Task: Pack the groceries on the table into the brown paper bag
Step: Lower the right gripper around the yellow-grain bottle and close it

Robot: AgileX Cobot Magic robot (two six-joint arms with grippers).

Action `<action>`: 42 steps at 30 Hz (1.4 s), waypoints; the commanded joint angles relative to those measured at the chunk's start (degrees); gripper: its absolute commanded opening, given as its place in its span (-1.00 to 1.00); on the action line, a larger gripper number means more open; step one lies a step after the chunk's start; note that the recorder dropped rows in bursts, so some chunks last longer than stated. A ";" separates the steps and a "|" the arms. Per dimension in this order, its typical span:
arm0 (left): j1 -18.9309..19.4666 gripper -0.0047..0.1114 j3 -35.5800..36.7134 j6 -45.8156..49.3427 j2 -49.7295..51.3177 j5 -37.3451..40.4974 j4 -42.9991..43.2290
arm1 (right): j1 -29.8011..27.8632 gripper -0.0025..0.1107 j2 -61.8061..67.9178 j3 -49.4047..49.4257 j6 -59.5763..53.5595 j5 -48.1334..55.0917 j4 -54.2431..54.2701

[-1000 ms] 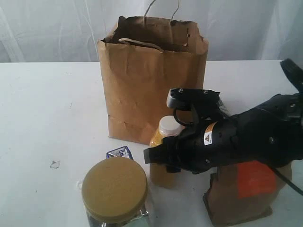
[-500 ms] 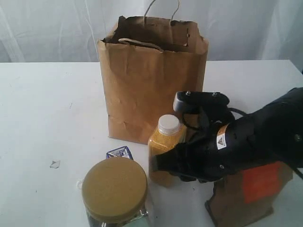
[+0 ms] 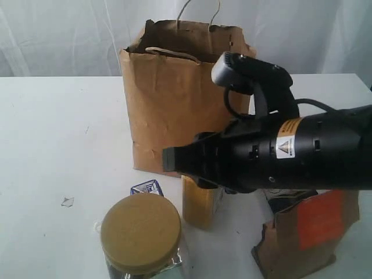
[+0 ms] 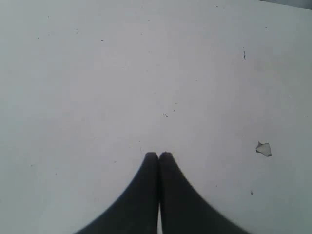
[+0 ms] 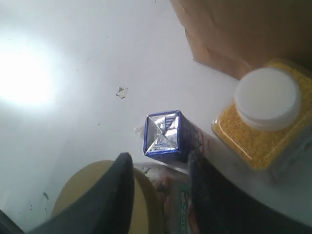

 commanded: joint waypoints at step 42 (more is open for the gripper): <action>-0.04 -0.92 0.33 -0.13 0.13 0.05 0.52 | 4.48 0.51 4.68 -0.37 -28.11 -21.99 9.09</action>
